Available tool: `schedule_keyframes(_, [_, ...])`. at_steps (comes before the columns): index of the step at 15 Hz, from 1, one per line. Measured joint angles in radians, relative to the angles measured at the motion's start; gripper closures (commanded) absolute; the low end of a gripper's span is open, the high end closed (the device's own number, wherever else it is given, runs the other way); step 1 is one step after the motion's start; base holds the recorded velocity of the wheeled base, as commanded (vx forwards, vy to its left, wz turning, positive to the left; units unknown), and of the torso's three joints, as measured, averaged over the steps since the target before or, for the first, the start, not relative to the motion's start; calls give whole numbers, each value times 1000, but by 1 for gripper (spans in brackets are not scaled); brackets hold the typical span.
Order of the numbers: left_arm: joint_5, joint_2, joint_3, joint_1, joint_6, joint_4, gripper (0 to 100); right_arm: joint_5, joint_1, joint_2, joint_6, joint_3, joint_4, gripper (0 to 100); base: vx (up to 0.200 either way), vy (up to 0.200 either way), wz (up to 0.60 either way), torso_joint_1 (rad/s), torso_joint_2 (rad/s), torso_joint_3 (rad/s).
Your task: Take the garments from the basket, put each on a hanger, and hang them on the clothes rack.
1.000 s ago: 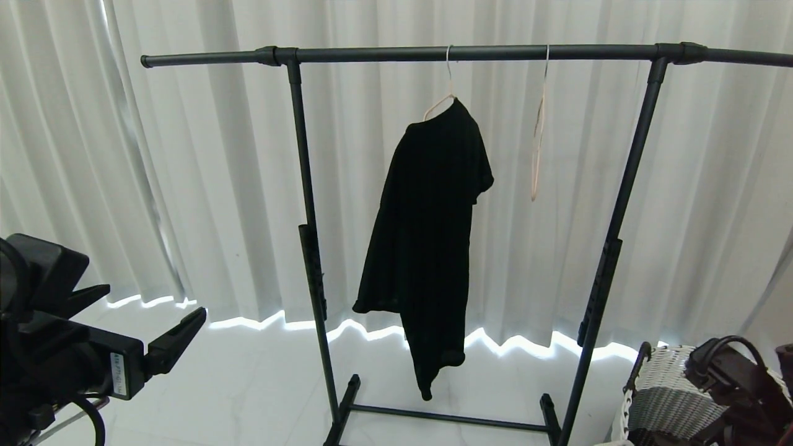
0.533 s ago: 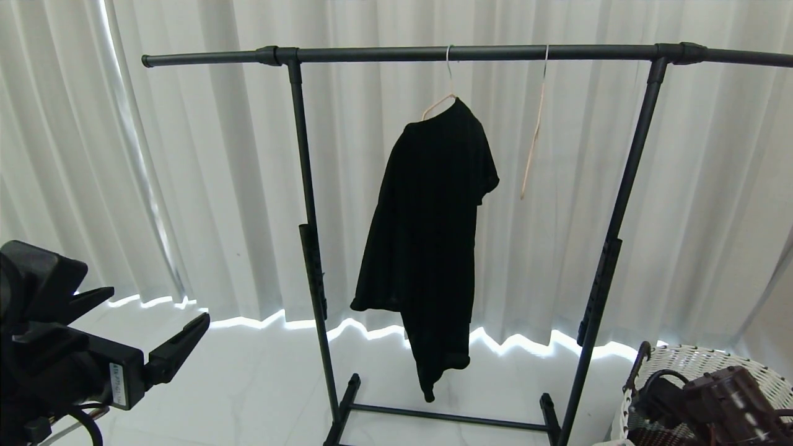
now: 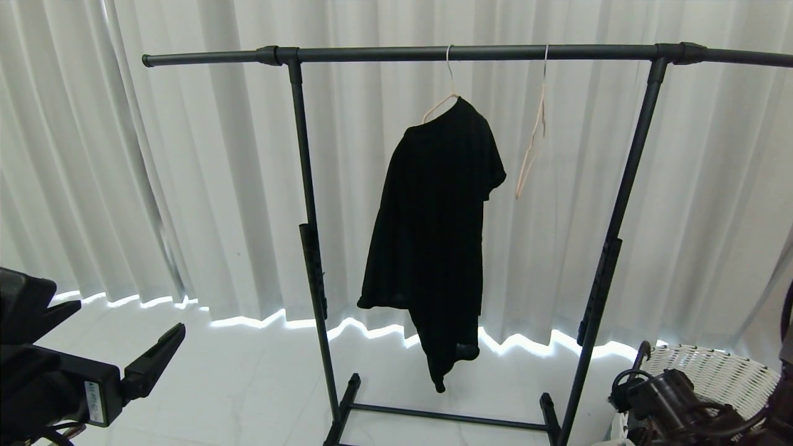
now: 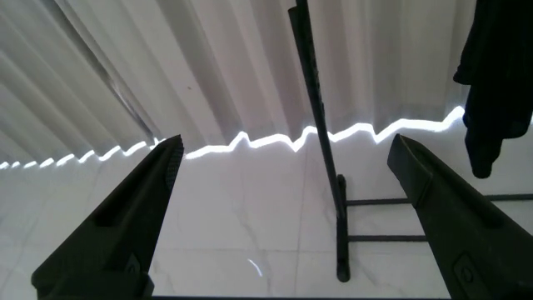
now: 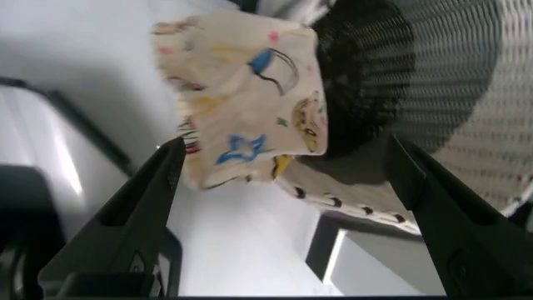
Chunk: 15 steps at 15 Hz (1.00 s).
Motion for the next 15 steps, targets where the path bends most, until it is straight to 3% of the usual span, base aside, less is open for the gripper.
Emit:
schedule_keyframes(2, [0, -4, -1, 0, 18, 0, 0, -73, -8, 70, 37, 6, -46, 0, 0, 0, 0, 0, 0, 0])
schedule_keyframes(4, [0, -5, -5, 0, 20, 0, 0, -86, -11, 109, 46, 20, -76, 0, 0, 0, 0, 0, 0, 0])
schedule_keyframes(5, [0, -5, -6, -1, 20, 0, 0, -87, -11, 120, 45, 22, -89, 100, 0, 0, 0, 0, 0, 0])
schedule_keyframes(10, [-1, -4, -23, 0, 20, 0, 0, -81, -6, 120, 45, 39, -123, 100, 0, 0, 0, 0, 0, 0])
schedule_keyframes(15, [-4, -1, -34, -19, 20, 0, 0, -28, 30, -26, 24, 70, -102, 100, 0, 0, 0, 0, 0, 0])
